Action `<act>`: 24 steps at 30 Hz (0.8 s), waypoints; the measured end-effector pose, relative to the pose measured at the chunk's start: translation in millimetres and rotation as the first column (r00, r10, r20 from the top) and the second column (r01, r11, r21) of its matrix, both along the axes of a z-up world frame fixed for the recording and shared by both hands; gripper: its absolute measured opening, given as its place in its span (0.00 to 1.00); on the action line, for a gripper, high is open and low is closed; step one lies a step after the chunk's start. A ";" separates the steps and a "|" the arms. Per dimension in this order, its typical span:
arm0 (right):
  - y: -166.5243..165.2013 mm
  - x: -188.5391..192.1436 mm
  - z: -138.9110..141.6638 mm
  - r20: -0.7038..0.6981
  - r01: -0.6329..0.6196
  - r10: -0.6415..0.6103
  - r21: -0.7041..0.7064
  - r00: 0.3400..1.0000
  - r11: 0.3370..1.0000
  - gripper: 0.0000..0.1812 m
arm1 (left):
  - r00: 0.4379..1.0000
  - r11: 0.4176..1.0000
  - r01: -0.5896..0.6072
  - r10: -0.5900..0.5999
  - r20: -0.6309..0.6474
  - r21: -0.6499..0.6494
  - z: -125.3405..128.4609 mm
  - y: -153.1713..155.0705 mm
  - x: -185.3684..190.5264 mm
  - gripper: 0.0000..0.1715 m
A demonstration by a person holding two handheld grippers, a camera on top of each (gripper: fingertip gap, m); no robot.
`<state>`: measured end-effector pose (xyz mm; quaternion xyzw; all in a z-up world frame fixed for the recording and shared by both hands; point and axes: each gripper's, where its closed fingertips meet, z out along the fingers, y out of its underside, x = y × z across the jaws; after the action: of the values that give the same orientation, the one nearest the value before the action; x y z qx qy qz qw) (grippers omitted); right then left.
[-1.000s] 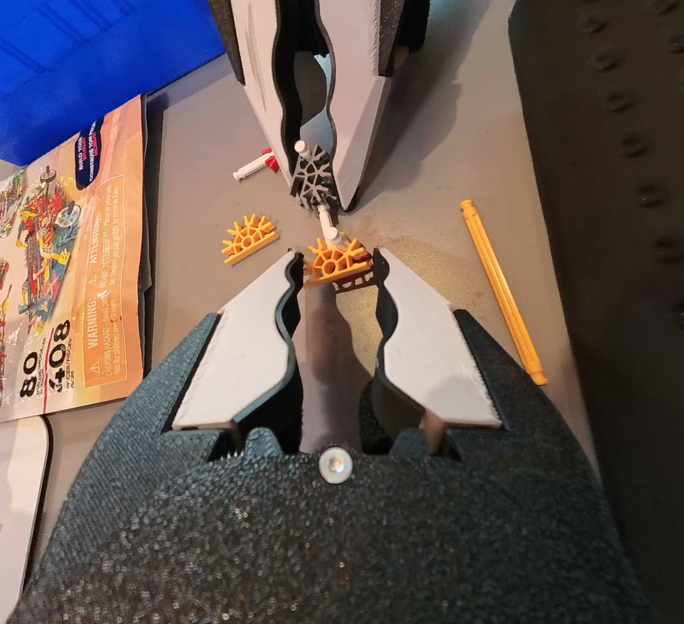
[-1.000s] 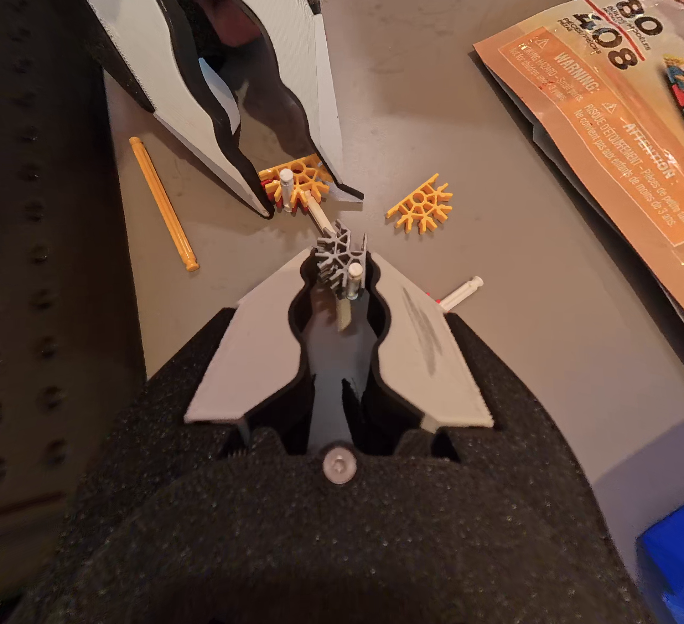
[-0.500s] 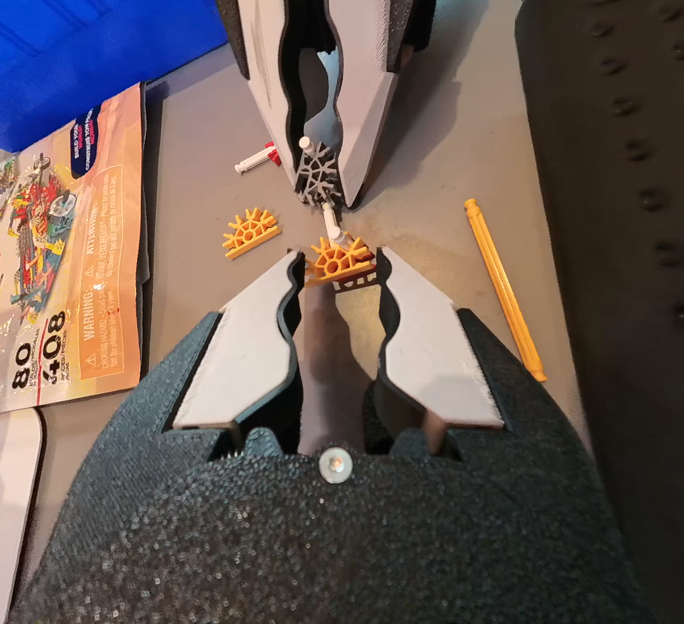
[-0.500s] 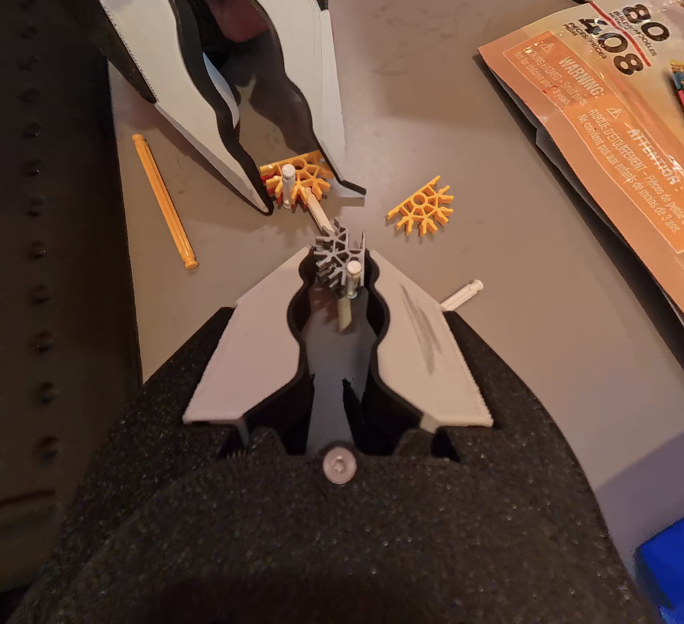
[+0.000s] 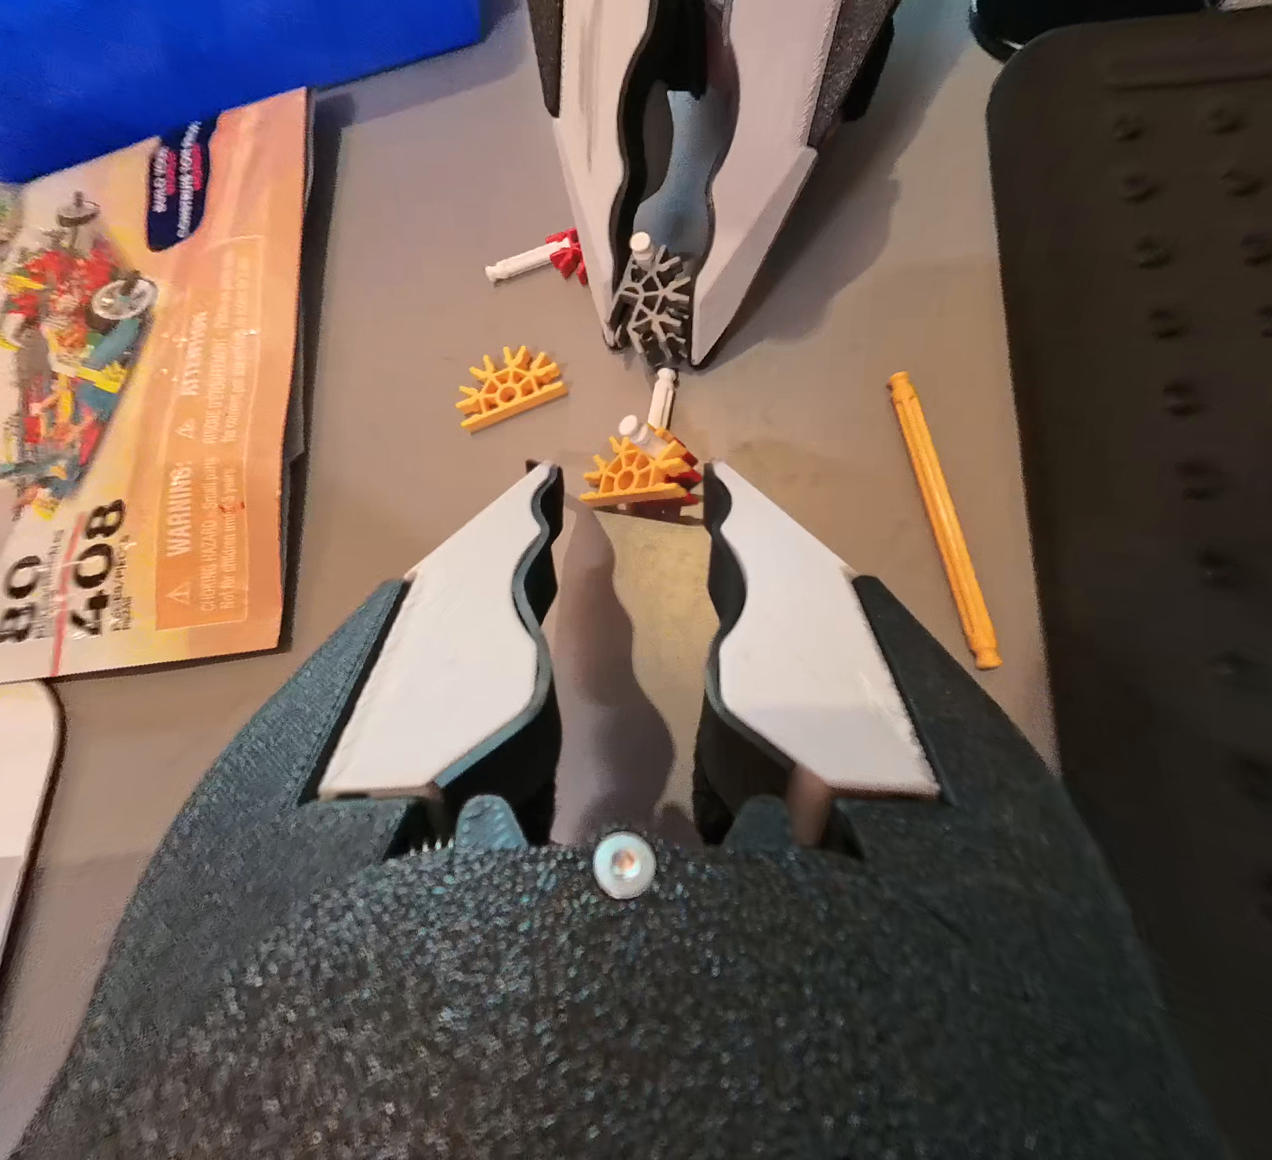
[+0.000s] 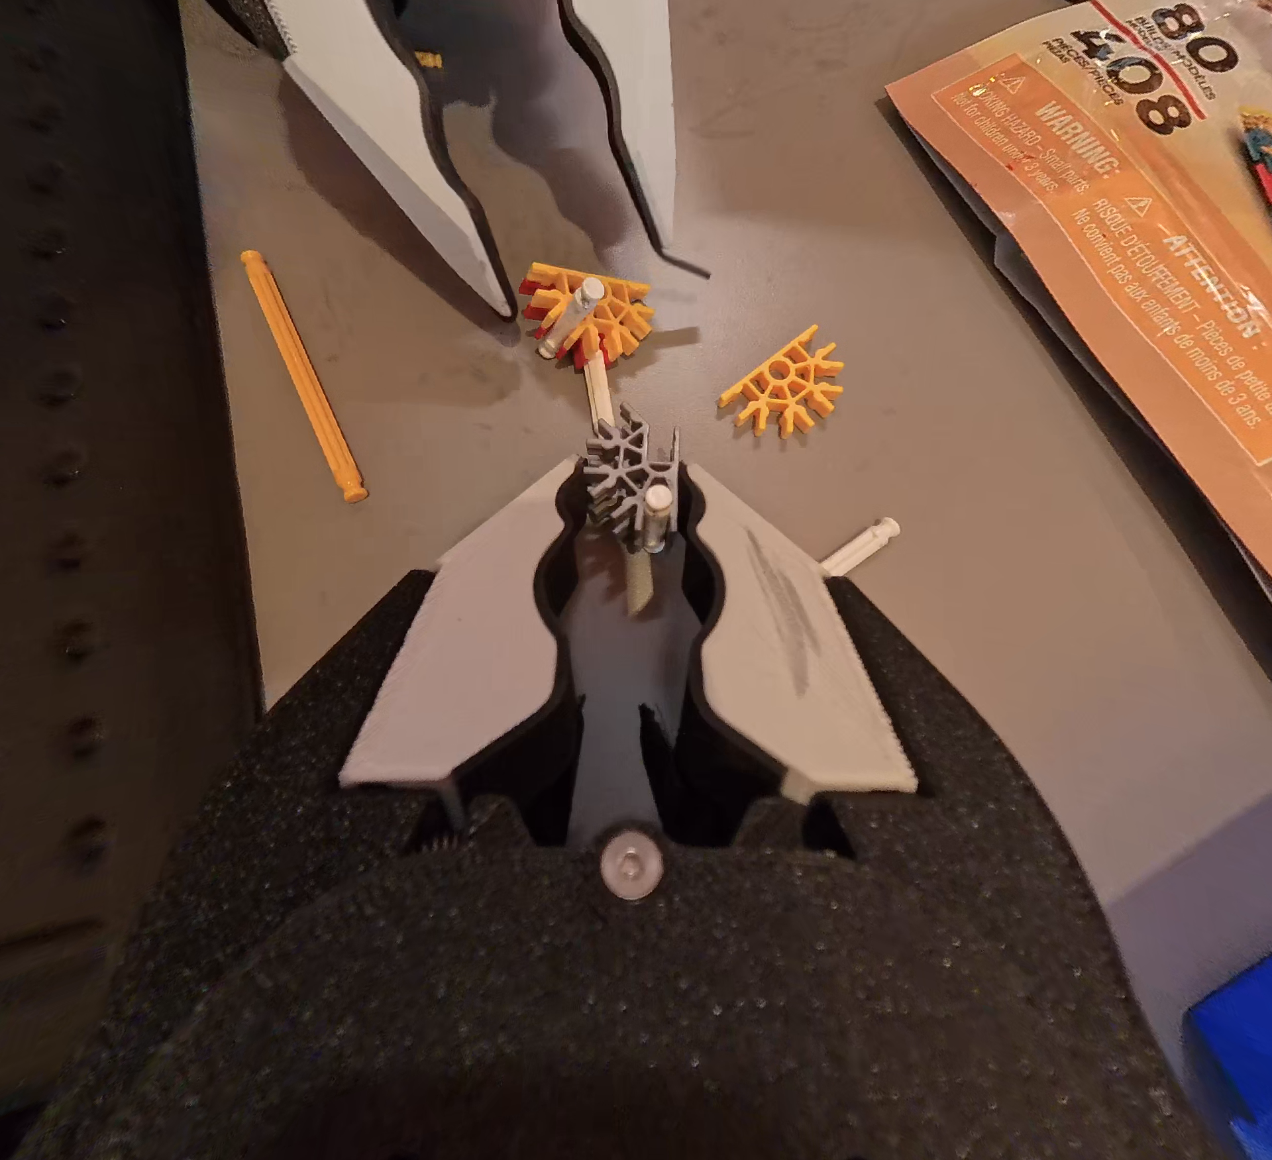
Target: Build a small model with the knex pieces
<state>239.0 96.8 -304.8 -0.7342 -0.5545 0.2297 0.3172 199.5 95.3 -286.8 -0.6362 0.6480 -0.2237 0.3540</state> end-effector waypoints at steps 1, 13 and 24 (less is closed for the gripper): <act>0.0 0.0 0.0 0.000 0.001 -0.001 0.000 1.000 1.000 0.13 | 1.000 0.999 0.010 -0.011 -0.007 -0.038 -1.5 -2.4 0.9 0.23; 0.1 -0.2 0.2 -0.001 0.028 -0.028 -0.002 1.000 1.000 0.13 | 1.000 0.999 -0.019 0.019 -0.010 -0.050 -8.1 0.7 1.3 0.14; -1.1 -0.3 10.5 -0.071 0.153 -0.157 -0.052 0.985 0.987 0.13 | 0.999 0.997 -0.036 0.038 -0.035 0.070 -9.1 -1.5 4.0 0.13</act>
<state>238.7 95.8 -294.3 -0.7732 -0.4779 0.2447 0.3375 203.4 93.8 -295.8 -0.6395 0.6497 -0.1831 0.3680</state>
